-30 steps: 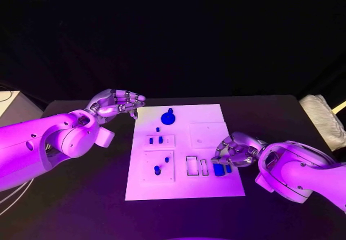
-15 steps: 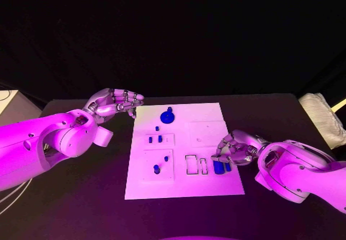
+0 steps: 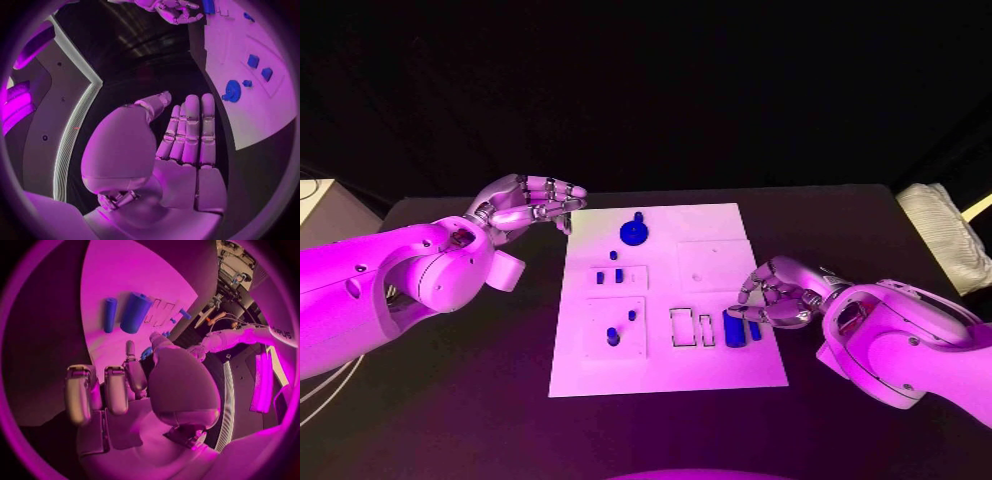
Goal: Assemble the parts on the task board
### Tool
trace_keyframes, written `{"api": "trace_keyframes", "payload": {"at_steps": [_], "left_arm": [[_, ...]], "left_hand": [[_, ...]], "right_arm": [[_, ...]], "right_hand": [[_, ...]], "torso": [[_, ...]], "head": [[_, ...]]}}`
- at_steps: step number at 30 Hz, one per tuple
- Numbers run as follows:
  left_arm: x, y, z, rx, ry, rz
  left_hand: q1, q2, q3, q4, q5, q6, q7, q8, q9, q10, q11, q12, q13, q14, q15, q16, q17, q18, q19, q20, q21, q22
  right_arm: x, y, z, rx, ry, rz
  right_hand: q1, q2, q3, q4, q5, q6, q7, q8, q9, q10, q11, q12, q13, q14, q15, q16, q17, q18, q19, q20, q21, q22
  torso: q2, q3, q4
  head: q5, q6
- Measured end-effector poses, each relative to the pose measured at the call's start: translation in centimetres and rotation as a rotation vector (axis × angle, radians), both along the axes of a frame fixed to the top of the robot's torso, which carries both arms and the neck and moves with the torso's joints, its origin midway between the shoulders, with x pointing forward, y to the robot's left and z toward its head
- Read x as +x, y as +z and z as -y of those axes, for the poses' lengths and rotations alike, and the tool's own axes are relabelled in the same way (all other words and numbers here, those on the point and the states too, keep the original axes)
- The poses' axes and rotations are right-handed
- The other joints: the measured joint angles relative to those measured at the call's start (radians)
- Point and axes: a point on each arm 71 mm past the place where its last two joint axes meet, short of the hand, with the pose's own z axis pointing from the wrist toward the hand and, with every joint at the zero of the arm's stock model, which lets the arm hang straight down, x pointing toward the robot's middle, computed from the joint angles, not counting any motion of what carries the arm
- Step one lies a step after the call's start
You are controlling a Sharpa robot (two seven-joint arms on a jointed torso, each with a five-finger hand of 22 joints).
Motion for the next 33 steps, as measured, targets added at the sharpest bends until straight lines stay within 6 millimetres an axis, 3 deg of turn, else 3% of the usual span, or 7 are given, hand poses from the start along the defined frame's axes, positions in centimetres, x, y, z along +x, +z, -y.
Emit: {"api": "trace_keyframes", "payload": {"at_steps": [15, 23, 33], "left_arm": [[0.0, 0.0, -0.1, 0.0, 0.002, -0.001], [0.0, 0.0, -0.1, 0.0, 0.001, -0.002], [0.0, 0.0, -0.1, 0.0, 0.002, -0.004]], "left_hand": [[0.0, 0.0, 0.0, 0.0, 0.0, 0.0, 0.0, 0.0, 0.0, 0.0, 0.0, 0.0, 0.0, 0.0, 0.0, 0.0, 0.0, 0.0, 0.0, 0.0, 0.0, 0.0], [0.0, 0.0, -0.003, 0.003, 0.0, 0.0, 0.0, 0.0, 0.001, 0.0, 0.0, 0.0, -0.001, 0.0, 0.0, 0.0, 0.0, 0.0, 0.0, 0.0, -0.005, -0.002], [0.0, 0.0, -0.003, 0.003, 0.0, 0.0, 0.0, 0.0, 0.001, 0.0, 0.0, 0.0, -0.001, 0.0, 0.0, 0.0, 0.0, 0.0, 0.0, 0.0, -0.005, -0.001]], "right_arm": [[-0.8, -0.6, 0.3, -0.064, 0.01, -0.059], [-1.0, -1.7, -0.7, -0.092, 0.033, -0.088], [-0.8, -2.5, -2.1, -0.109, 0.056, -0.088]], "right_hand": [[-0.004, 0.004, -0.053, 0.005, -0.024, 0.0, 0.0, 0.01, 0.002, 0.0, 0.0, 0.0, -0.003, 0.0, 0.0, 0.004, 0.0, 0.0, 0.0, 0.0, 0.0, 0.0], [-0.019, 0.019, -0.111, 0.005, -0.051, 0.0, 0.0, 0.021, 0.003, 0.0, 0.0, -0.004, -0.001, 0.0, 0.0, 0.004, 0.0, 0.0, 0.0, 0.0, 0.0, 0.0], [-0.032, 0.032, -0.142, 0.007, -0.066, 0.0, 0.0, 0.029, 0.006, 0.0, 0.0, -0.008, 0.003, 0.0, 0.0, 0.003, 0.0, 0.0, 0.0, 0.0, 0.0, 0.0]], "torso": [[-0.001, -0.0019, 0.0], [-0.001, -0.0021, 0.0012], [0.0, -0.0021, 0.0025]], "head": [[-0.005, -0.004], [-0.007, -0.004], [-0.007, -0.005]]}}
